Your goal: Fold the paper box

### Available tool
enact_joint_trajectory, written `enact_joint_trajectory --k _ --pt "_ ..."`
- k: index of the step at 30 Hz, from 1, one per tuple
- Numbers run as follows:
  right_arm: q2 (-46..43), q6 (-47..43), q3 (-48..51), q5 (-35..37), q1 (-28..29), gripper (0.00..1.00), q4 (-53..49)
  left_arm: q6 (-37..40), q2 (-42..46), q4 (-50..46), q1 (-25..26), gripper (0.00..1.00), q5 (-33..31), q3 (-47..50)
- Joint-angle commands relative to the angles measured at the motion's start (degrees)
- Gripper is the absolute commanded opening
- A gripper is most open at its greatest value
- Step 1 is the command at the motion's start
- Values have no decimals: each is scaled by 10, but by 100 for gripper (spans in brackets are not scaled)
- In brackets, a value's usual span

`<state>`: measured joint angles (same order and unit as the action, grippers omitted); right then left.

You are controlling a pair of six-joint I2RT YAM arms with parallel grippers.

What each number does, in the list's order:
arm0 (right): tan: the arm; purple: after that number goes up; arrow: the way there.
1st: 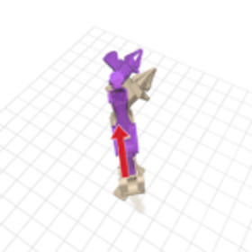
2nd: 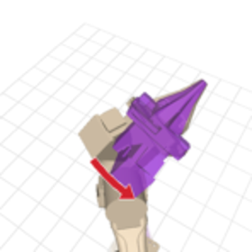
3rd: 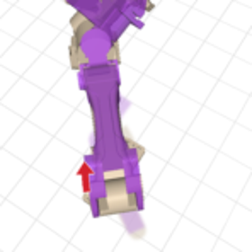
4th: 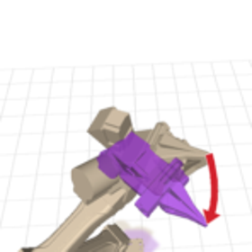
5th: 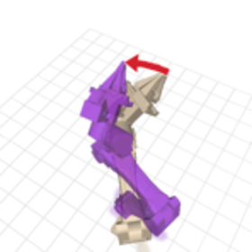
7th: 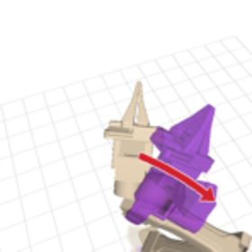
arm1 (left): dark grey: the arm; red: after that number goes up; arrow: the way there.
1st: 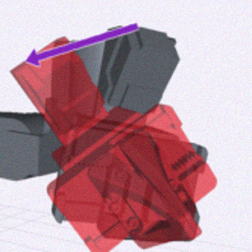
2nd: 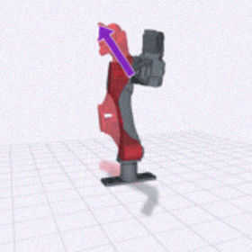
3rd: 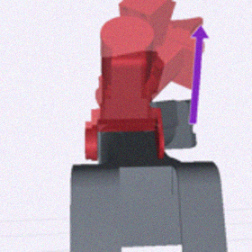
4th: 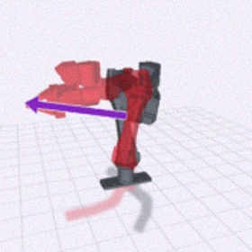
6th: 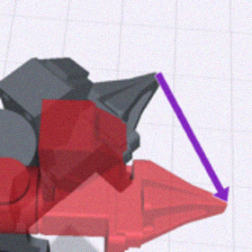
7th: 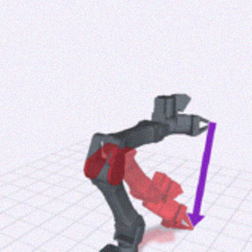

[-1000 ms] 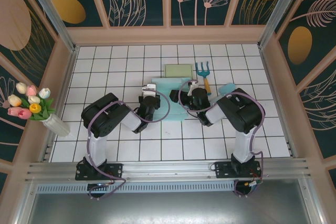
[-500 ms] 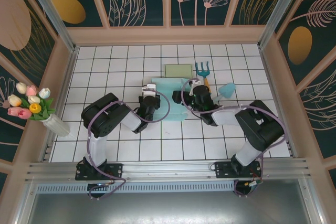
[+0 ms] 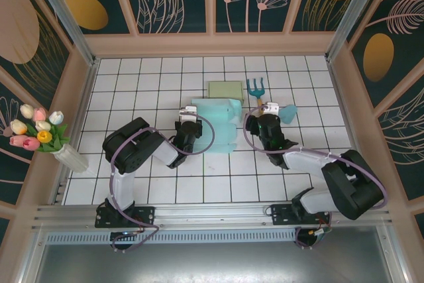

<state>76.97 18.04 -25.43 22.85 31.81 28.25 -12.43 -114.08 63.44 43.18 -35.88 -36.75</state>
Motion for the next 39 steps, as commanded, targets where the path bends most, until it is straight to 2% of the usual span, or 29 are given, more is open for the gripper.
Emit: enact_joint_trajectory --k 1,5,12,34,39 --pt "14 -7 -11 28 -24 75 6 6 -17 -25 1 8 9 3" --pt "57 -20 -46 -34 -48 75 13 6 -17 -26 1 8 9 2" --pt "116 -72 -75 -143 -44 73 44 8 -17 -26 1 8 10 2" --pt "173 -91 -115 -184 -24 73 51 8 -17 -26 1 8 11 2" --pt "173 -103 -110 -211 -16 72 62 8 -17 -26 2 8 12 3"
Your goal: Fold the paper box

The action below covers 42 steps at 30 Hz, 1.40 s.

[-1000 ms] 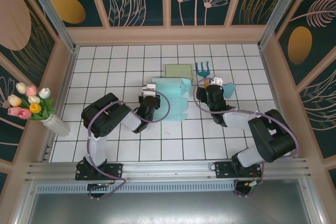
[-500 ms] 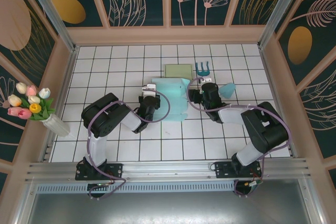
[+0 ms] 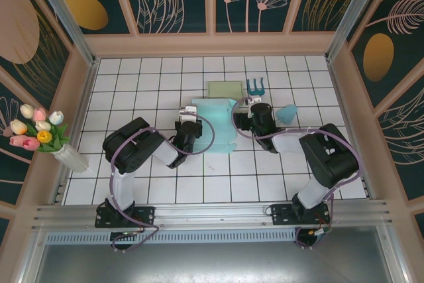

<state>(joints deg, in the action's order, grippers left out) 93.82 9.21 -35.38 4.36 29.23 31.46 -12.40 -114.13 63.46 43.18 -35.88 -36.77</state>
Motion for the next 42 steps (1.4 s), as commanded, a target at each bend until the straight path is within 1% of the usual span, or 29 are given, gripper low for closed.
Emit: enact_joint_trajectory --k 1,5,7,10,14,17,21,22,25,28,29,30,33,36,38,42 --pt "6 -17 -10 -30 11 72 30 8 -16 -26 2 8 11 3" --pt "7 -27 -11 -32 15 71 30 8 -16 -25 2 8 11 3" --pt "7 -30 -13 -48 17 70 29 8 -16 -25 1 8 12 3" --pt "7 -38 -19 -52 18 67 23 8 -16 -25 1 8 11 4" --pt "2 -48 -17 -53 18 67 17 8 -16 -25 2 8 11 3" --pt "-18 -43 -7 -48 18 68 10 8 -16 -25 1 8 12 3" --pt "-75 -18 23 -44 18 69 1 8 -16 -26 1 8 12 3" --pt "-95 -10 35 -38 18 69 0 8 -16 -26 1 8 11 3" --pt "-145 21 67 13 18 69 -9 8 -15 -25 1 8 12 4" --pt "-172 46 71 102 18 69 -50 7 -15 -24 2 8 12 4" --pt "-170 53 66 131 17 69 -65 7 -15 -24 1 8 12 4" --pt "-164 59 56 145 11 70 -81 7 -15 -24 2 8 11 4" --pt "-126 57 21 137 -10 70 -108 8 -15 -24 2 8 12 5" --pt "-76 21 -15 123 -15 71 -114 8 -14 -24 2 8 12 4" --pt "-47 -12 -32 102 -16 71 -106 9 -15 -26 1 8 12 3" --pt "2 -71 -57 37 -17 71 -86 11 -15 -27 1 8 14 3"
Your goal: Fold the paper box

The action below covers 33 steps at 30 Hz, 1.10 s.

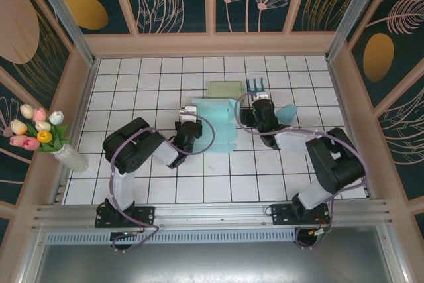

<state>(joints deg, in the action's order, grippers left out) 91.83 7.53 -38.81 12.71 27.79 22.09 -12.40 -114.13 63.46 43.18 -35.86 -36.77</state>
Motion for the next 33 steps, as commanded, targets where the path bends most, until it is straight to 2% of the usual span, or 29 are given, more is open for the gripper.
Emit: enact_joint_trajectory --k 1,10,13,15,16,18,33 --pt "30 -62 -28 -56 -3 71 9 11 -15 -27 2 8 14 3" --pt "51 -106 -29 -116 -1 67 47 13 -15 -25 1 8 16 4" --pt "45 -122 -17 -163 2 64 70 14 -15 -25 2 8 17 4" --pt "41 -130 -13 -184 4 60 77 14 -15 -25 2 8 17 4" --pt "40 -136 -13 -198 5 54 78 14 -15 -25 1 8 17 5" --pt "40 -141 -15 -211 5 52 74 14 -15 -24 2 8 18 5" --pt "77 -162 -46 -194 15 47 75 17 -14 -18 1 8 22 10"
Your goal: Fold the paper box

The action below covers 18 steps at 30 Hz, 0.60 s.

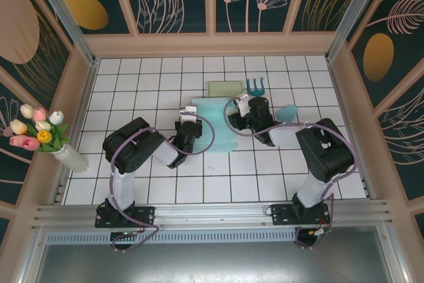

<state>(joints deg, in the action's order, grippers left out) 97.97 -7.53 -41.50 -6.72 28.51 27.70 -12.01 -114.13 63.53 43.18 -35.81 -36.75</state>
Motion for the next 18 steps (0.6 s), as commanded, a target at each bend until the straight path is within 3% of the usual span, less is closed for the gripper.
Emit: enact_joint_trajectory --k 1,18 --pt "19 -12 -22 4 9 47 19 13 -14 -18 1 8 21 10" --pt "67 12 -58 106 52 36 78 14 -13 -16 1 8 24 12"
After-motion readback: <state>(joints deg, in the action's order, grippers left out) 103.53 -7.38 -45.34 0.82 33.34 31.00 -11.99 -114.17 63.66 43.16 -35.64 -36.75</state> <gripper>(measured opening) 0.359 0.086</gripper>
